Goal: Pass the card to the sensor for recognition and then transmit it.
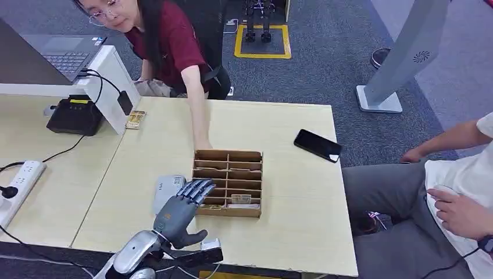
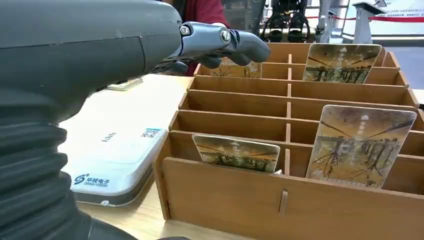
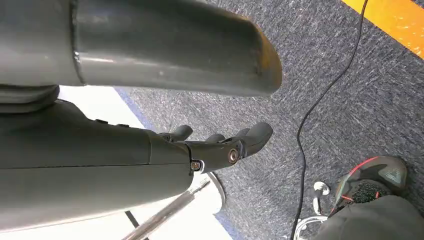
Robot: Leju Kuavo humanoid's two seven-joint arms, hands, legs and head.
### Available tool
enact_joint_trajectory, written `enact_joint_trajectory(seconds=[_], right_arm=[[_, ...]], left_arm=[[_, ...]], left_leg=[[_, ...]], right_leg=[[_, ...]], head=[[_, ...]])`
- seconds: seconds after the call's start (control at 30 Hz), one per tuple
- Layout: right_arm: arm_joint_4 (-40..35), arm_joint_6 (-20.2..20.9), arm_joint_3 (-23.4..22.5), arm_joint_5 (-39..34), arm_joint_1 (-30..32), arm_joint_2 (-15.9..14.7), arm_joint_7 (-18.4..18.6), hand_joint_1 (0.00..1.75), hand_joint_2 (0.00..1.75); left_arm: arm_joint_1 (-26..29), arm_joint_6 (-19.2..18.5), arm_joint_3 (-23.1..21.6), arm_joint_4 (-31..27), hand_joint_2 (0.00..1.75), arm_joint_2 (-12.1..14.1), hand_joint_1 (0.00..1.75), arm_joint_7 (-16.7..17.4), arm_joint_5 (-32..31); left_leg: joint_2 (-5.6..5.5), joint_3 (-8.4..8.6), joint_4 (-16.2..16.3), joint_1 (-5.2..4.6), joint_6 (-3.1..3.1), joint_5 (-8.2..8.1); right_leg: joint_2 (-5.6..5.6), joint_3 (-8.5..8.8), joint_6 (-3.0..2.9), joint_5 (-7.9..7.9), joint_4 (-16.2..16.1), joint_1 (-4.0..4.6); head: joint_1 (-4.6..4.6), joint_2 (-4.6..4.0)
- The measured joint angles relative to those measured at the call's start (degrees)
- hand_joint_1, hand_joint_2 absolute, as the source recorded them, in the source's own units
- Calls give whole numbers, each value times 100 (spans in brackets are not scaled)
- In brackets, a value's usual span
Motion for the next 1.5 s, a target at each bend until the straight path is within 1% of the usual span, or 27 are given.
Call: enact_joint_trajectory(seconds=[0.8,0.97,1.5], right_arm=[[0,-2,0,15,0,2,0,0,0],[0,0,0,15,0,2,0,0,0],[0,9,0,17,0,2,0,0,0]], left_arm=[[-1,9,0,2,175,-17,0,0,-46],[-1,15,-7,35,175,-17,0,122,-205],[-2,15,-9,107,175,-20,0,122,-234]], left_leg=[[0,0,0,0,0,0],[0,0,0,0,0,0],[0,0,0,0,0,0]], right_leg=[[0,0,0,0,0,0],[0,0,0,0,0,0],[0,0,0,0,0,0]], head=[[0,0],[0,0],[-2,0]])
